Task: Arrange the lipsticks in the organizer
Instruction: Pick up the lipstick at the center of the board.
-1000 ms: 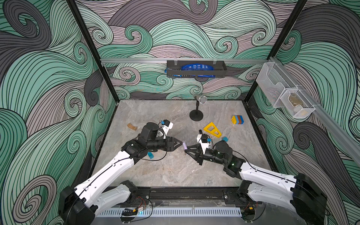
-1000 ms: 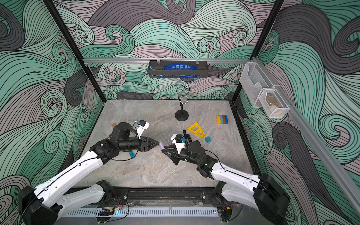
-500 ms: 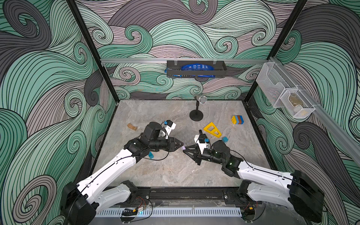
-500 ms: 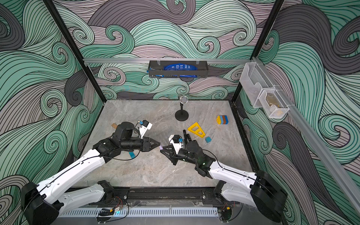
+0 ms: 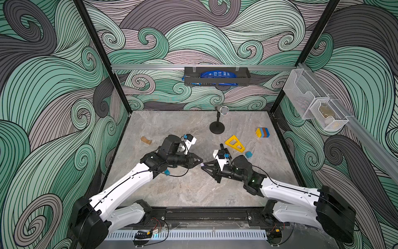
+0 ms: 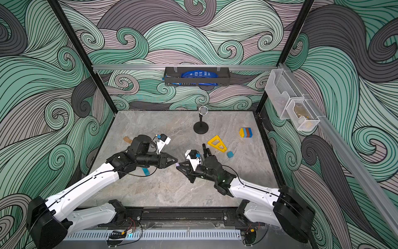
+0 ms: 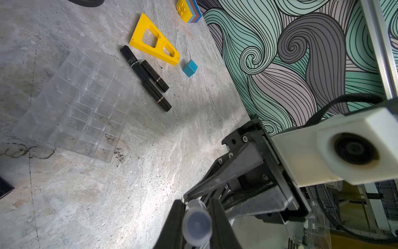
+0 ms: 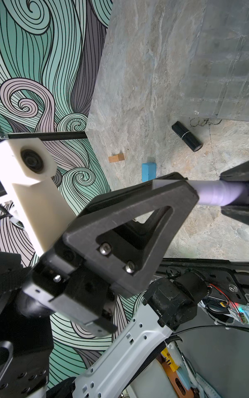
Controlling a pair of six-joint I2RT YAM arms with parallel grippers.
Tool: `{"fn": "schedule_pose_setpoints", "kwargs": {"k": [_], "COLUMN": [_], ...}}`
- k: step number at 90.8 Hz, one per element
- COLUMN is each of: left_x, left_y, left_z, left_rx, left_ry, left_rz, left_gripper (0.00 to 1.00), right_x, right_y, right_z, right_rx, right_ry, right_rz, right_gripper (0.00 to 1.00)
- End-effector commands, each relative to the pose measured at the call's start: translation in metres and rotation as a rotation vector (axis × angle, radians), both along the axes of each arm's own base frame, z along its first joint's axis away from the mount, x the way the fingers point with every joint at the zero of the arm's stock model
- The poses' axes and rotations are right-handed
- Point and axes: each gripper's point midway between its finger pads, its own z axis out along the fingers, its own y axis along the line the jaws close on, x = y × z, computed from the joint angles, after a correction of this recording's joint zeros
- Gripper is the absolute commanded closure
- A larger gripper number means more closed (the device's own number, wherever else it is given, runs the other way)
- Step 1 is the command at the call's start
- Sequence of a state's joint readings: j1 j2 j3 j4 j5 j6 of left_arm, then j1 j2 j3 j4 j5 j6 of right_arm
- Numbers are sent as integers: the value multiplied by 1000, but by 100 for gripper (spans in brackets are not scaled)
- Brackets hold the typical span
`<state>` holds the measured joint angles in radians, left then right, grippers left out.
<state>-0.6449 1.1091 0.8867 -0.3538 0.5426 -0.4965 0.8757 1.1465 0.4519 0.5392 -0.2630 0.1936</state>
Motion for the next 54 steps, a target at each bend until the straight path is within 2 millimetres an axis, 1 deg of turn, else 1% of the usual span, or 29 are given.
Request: {"fn": "schedule_pose_setpoints", "kwargs": {"k": [1,12,22,28,40,46,49,54], "left_x": [0,2,6,14,41,58,70,85], "left_y": [-3,-2,2,9,25,31,35,35], "left_z": [16,16,16,14,7,2,0,-1], "left_rx": [-14,-8,16,61,177,232,263,285], "left_ry": [-32,-44,-74,-118,-218,-274,-312,-353], "left_rz": [-18,-10,10,47,156,210,249,291], "left_gripper": [90,92,93,93,93,94,94,94], "right_x": [4,6,11,17,27,33,39,50], "right_y": [8,6,2,-5,-28,-44,-54,-73], "right_z": [32,35,38,39,41,39,36,30], "right_rx": [75,94,108,110,149,175,188,200], "right_ry": [-65,-59,-46,-30,8,35,56,89], "right_rz": [3,-16,-56,-99,-178,-227,-268,-343], "right_gripper": [84,74,57,50,48,48,48,48]}}
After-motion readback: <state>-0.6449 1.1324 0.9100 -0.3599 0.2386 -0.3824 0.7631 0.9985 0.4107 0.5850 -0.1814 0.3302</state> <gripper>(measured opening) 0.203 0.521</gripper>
